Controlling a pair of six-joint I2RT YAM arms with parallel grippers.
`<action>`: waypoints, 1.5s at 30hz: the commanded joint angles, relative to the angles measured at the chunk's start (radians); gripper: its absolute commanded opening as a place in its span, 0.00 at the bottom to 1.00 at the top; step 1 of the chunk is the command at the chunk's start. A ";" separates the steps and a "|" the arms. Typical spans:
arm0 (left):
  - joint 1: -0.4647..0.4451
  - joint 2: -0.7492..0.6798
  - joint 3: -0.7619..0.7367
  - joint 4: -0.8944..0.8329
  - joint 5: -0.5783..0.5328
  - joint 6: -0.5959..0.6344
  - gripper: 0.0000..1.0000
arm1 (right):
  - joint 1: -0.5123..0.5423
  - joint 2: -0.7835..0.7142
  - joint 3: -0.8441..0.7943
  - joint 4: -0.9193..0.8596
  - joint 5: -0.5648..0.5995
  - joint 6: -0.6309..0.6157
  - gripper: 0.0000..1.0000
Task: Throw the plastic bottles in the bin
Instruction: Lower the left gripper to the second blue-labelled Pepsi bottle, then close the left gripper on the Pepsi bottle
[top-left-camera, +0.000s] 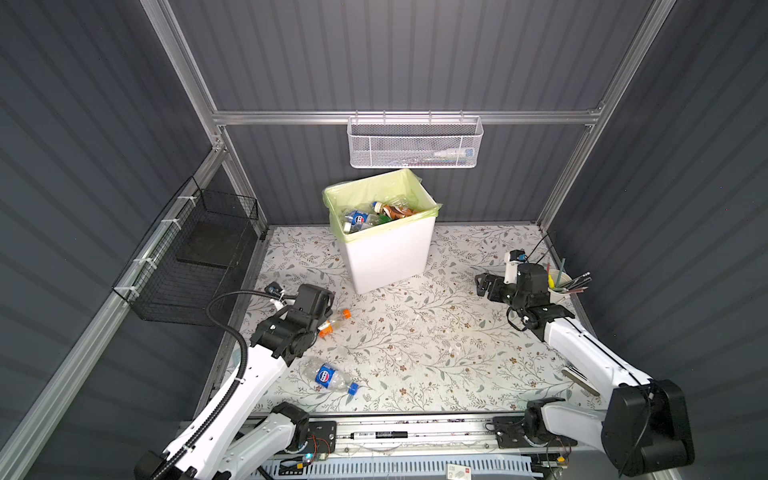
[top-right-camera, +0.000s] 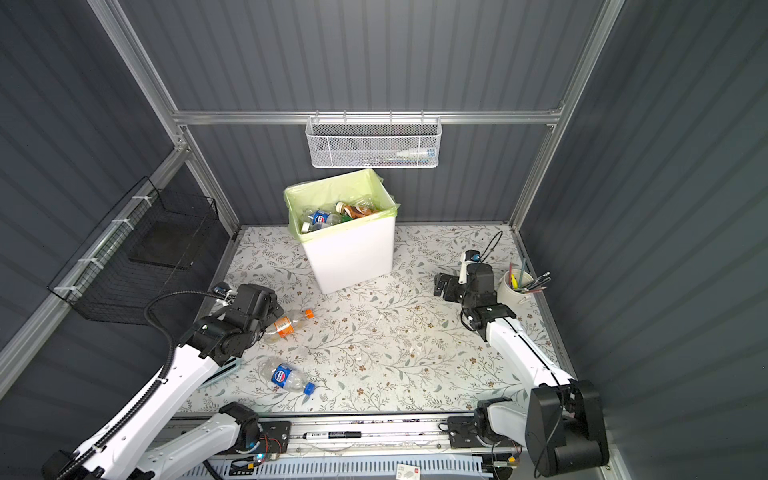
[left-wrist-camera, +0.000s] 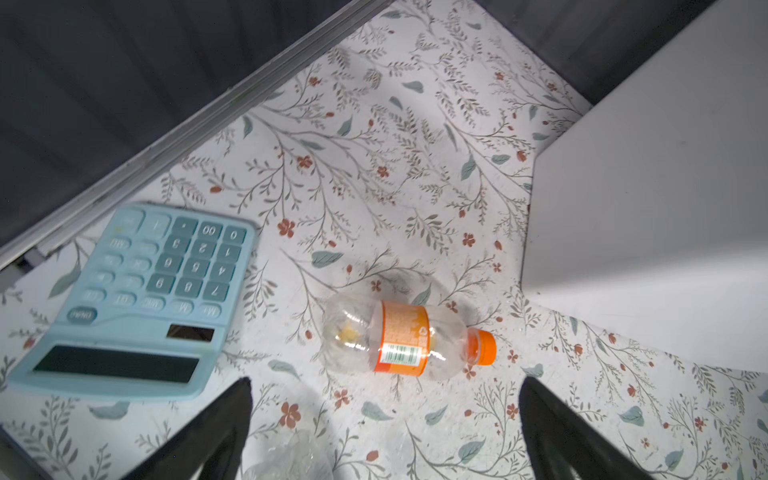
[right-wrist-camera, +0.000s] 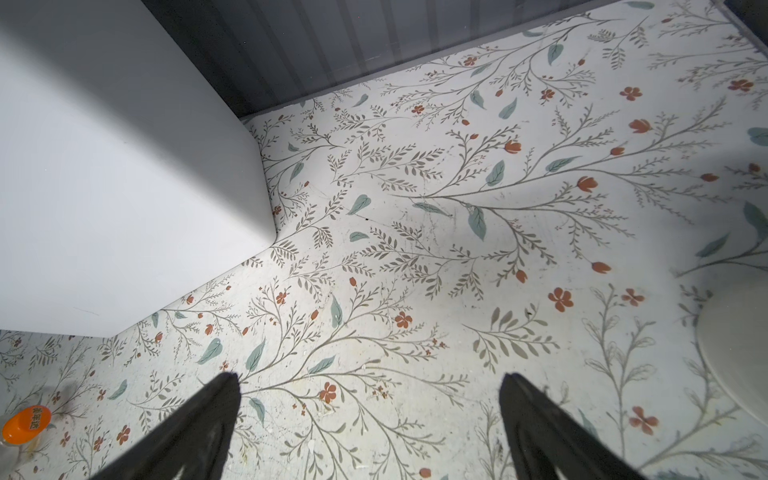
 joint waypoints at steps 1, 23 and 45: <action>-0.033 -0.046 -0.048 -0.156 0.025 -0.184 1.00 | -0.005 0.012 -0.011 0.024 -0.008 0.013 0.99; -0.343 0.000 -0.270 -0.133 0.169 -0.535 0.99 | -0.006 0.026 -0.009 0.010 -0.004 0.024 0.99; -0.382 0.263 -0.359 0.351 0.214 -0.401 0.64 | -0.007 0.012 -0.017 -0.012 0.004 0.020 0.99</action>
